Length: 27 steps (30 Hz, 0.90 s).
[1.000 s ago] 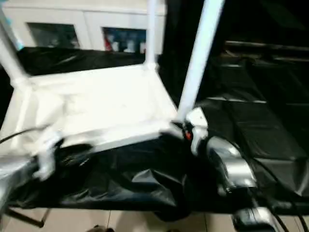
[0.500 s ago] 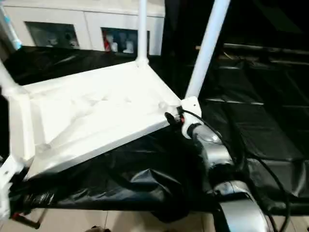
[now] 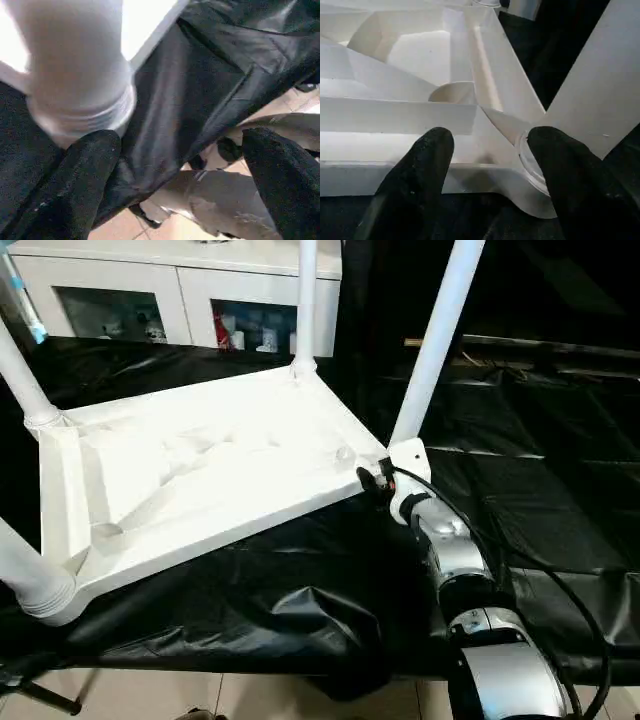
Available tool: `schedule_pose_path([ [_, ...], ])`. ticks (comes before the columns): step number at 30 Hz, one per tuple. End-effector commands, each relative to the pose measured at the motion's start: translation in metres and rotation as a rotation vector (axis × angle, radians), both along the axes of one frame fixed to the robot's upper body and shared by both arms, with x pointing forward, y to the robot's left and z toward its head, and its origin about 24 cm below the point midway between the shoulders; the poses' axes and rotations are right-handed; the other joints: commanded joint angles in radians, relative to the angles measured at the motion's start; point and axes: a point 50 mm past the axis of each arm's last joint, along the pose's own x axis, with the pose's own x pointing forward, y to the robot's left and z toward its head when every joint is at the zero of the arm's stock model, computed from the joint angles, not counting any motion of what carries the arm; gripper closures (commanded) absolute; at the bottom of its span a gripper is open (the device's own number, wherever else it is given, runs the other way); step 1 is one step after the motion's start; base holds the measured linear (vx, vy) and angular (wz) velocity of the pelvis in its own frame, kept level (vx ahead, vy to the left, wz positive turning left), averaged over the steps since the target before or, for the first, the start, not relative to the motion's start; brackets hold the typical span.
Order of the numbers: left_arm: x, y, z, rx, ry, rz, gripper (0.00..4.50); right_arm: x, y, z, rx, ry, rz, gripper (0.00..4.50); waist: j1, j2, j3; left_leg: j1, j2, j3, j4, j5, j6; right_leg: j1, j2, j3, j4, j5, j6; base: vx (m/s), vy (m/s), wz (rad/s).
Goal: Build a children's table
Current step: Rotate table base
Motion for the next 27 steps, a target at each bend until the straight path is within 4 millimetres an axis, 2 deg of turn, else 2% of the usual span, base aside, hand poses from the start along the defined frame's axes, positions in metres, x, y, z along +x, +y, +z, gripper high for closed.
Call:
schedule_pose_path([
  [1, 0.004, 0.007, 0.010, 0.012, -0.096, 0.032, 0.04, -0.005, -0.011, -0.002, 0.025, 0.006, -0.024, 1.51, -0.006, 0.019, -0.048, 0.039, 0.032, -0.018, -0.088, -0.457, -0.044, 0.005, -0.024, 0.032, -0.070, -0.321, -0.148, 0.000, 0.000, 0.00],
  [2, 0.006, 0.010, 0.012, 0.001, -0.136, 0.052, 0.04, -0.006, -0.011, -0.003, 0.039, 0.009, -0.009, 1.51, -0.004, 0.019, -0.048, 0.040, 0.034, -0.018, -0.089, -0.455, -0.046, 0.004, -0.022, 0.032, -0.069, -0.311, -0.151, 0.000, 0.000, 0.00],
  [3, 0.011, 0.011, 0.016, -0.019, -0.190, 0.064, 0.04, -0.010, -0.009, -0.005, 0.061, 0.020, 0.022, 1.51, -0.002, 0.016, -0.049, 0.037, 0.035, -0.019, -0.090, -0.446, -0.047, 0.011, -0.021, 0.029, -0.064, -0.296, -0.155, 0.000, 0.000, 0.00],
  [6, 0.017, 0.009, 0.021, -0.041, -0.231, 0.055, 0.04, -0.013, -0.006, -0.008, 0.070, 0.035, 0.053, 1.51, 0.003, 0.017, -0.051, 0.034, 0.036, -0.017, -0.091, -0.431, -0.045, 0.015, -0.019, 0.027, -0.059, -0.277, -0.161, 0.000, 0.000, 0.00],
  [8, 0.025, 0.000, 0.024, -0.084, -0.271, 0.034, 0.04, -0.018, -0.005, -0.014, 0.059, 0.046, 0.064, 1.51, 0.005, 0.021, -0.052, 0.038, 0.038, -0.016, -0.090, -0.436, -0.052, 0.012, -0.022, 0.027, -0.057, -0.282, -0.170, 0.000, 0.000, 0.00],
  [12, 0.041, -0.018, 0.020, -0.168, -0.331, -0.017, 0.04, -0.021, -0.002, -0.019, 0.046, 0.057, 0.069, 1.51, 0.003, 0.017, -0.053, 0.037, 0.036, -0.015, -0.087, -0.431, -0.056, 0.012, -0.023, 0.028, -0.058, -0.280, -0.176, 0.000, 0.000, 0.00],
  [14, 0.058, -0.035, 0.020, -0.240, -0.384, -0.041, 0.04, -0.021, 0.003, -0.020, 0.023, 0.057, 0.095, 1.51, 0.005, 0.019, -0.058, 0.039, 0.036, -0.015, -0.085, -0.402, -0.058, 0.014, -0.024, 0.028, -0.055, -0.250, -0.180, 0.000, 0.000, 0.00],
  [15, 0.059, -0.037, 0.020, -0.247, -0.390, -0.044, 0.04, -0.021, 0.004, -0.020, 0.022, 0.057, 0.098, 1.51, 0.006, 0.019, -0.058, 0.038, 0.035, -0.014, -0.084, -0.395, -0.056, 0.014, -0.023, 0.028, -0.054, -0.239, -0.183, 0.000, 0.000, 0.00],
  [16, 0.067, -0.046, 0.022, -0.278, -0.409, -0.061, 0.04, -0.021, 0.007, -0.020, 0.021, 0.059, 0.109, 1.51, 0.006, 0.019, -0.058, 0.034, 0.035, -0.015, -0.085, -0.389, -0.056, 0.017, -0.024, 0.027, -0.052, -0.235, -0.184, 0.000, 0.000, 0.00],
  [18, 0.078, -0.060, 0.024, -0.328, -0.413, -0.088, 0.04, -0.019, 0.011, -0.020, 0.018, 0.062, 0.123, 1.51, 0.008, 0.017, -0.060, 0.038, 0.034, -0.013, -0.082, -0.381, -0.056, 0.016, -0.022, 0.027, -0.050, -0.220, -0.187, 0.000, 0.000, 0.00],
  [19, 0.088, -0.076, 0.025, -0.375, -0.406, -0.118, 0.04, -0.018, 0.016, -0.019, 0.016, 0.064, 0.139, 1.51, 0.009, 0.016, -0.059, 0.037, 0.034, -0.013, -0.082, -0.384, -0.055, 0.017, -0.022, 0.027, -0.050, -0.224, -0.188, 0.000, 0.000, 0.00],
  [20, 0.093, -0.087, 0.025, -0.402, -0.390, -0.160, 0.04, -0.016, 0.019, -0.019, 0.013, 0.063, 0.150, 1.51, 0.012, 0.017, -0.059, 0.042, 0.034, -0.013, -0.080, -0.397, -0.059, 0.012, -0.023, 0.027, -0.051, -0.239, -0.189, 0.000, 0.000, 0.00],
  [21, 0.094, -0.090, 0.025, -0.408, -0.384, -0.174, 0.04, -0.016, 0.020, -0.018, 0.011, 0.063, 0.152, 1.51, 0.010, 0.015, -0.057, 0.038, 0.033, -0.015, -0.082, -0.407, -0.060, 0.014, -0.025, 0.028, -0.053, -0.266, -0.183, 0.000, 0.000, 0.00],
  [23, 0.099, -0.112, 0.023, -0.444, -0.332, -0.292, 0.04, -0.012, 0.029, -0.017, 0.007, 0.069, 0.172, 1.51, 0.008, 0.012, -0.058, 0.037, 0.032, -0.019, -0.082, -0.413, -0.064, 0.015, -0.029, 0.027, -0.055, -0.308, -0.167, 0.000, 0.000, 0.00],
  [24, 0.100, -0.115, 0.023, -0.451, -0.324, -0.309, 0.04, -0.012, 0.030, -0.017, 0.006, 0.069, 0.175, 1.51, 0.005, 0.005, -0.058, 0.035, 0.032, -0.019, -0.082, -0.411, -0.064, 0.016, -0.029, 0.028, -0.056, -0.312, -0.164, 0.000, 0.000, 0.00],
  [25, 0.101, -0.123, 0.023, -0.469, -0.309, -0.352, 0.04, -0.011, 0.033, -0.017, 0.008, 0.069, 0.184, 1.51, 0.004, 0.008, -0.059, 0.035, 0.032, -0.020, -0.082, -0.406, -0.066, 0.016, -0.031, 0.028, -0.055, -0.314, -0.162, 0.000, 0.000, 0.00],
  [27, 0.102, -0.130, 0.023, -0.486, -0.295, -0.391, 0.04, -0.010, 0.036, -0.016, 0.010, 0.070, 0.191, 1.51, -0.001, 0.005, -0.061, 0.030, 0.029, -0.019, -0.080, -0.375, -0.063, 0.020, -0.030, 0.029, -0.053, -0.283, -0.164, 0.000, 0.000, 0.00],
])
